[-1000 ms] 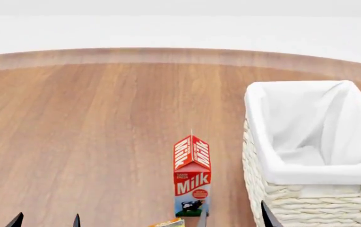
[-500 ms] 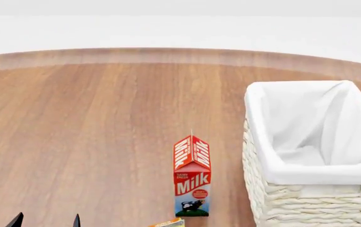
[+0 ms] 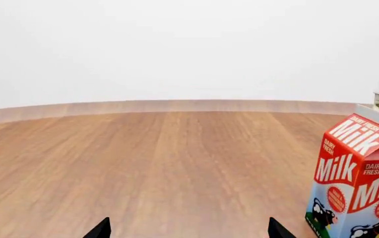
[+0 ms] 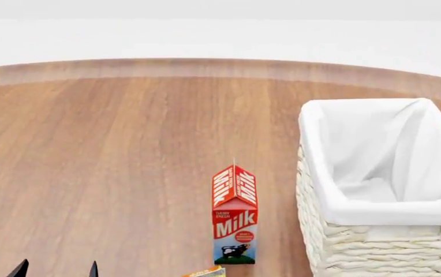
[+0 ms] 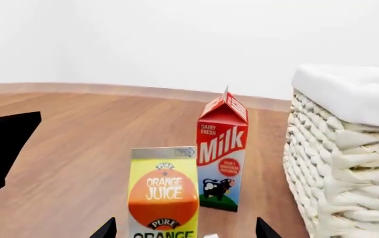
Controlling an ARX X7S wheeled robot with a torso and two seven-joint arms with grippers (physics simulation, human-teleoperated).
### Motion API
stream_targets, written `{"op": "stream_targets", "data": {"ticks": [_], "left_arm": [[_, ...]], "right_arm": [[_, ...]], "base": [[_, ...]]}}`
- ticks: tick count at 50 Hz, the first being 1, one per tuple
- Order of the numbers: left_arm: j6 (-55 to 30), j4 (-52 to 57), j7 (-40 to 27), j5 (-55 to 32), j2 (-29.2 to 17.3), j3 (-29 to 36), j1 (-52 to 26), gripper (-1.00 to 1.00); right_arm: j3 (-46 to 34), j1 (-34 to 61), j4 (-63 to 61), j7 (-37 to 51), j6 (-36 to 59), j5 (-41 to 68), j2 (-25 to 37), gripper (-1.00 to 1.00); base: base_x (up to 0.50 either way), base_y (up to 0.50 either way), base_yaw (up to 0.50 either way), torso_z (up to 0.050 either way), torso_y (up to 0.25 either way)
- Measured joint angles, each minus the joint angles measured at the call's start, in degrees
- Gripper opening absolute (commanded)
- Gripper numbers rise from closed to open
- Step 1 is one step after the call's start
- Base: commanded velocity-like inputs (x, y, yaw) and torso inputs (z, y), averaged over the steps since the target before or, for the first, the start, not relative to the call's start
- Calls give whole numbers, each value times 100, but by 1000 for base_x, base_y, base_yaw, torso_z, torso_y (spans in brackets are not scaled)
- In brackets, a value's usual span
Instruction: Pick up the orange juice, and put it in the basket.
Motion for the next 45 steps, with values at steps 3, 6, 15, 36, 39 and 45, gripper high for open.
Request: {"op": "stream_targets", "data": {"ticks": [3,6,15,36,39,45], "left_arm": [[2,-1,-7,-6,-6,8,-2,100],[4,-1,-14,-12,-12,16,-3,100],[11,-3,-35,-30,-30,39,-8,100],[25,-8,-83,-70,-70,91,-19,100],[27,-9,-89,-76,-76,98,-20,100],[31,-10,-102,-87,-87,112,-23,100]], "right_arm": [[-39,18,107,-8,-58,-7,-24,100],[-74,50,219,-15,-104,-15,-48,100],[-160,205,532,-20,-166,-44,-120,100],[-296,515,958,12,-222,-15,-251,100],[-305,550,1015,19,-244,-4,-266,100],[-329,635,1155,38,-289,-4,-301,100]], "base": [[0,0,0,0,0],[0,0,0,0,0],[0,0,0,0,0],[0,0,0,0,0],[0,0,0,0,0],[0,0,0,0,0]]}}
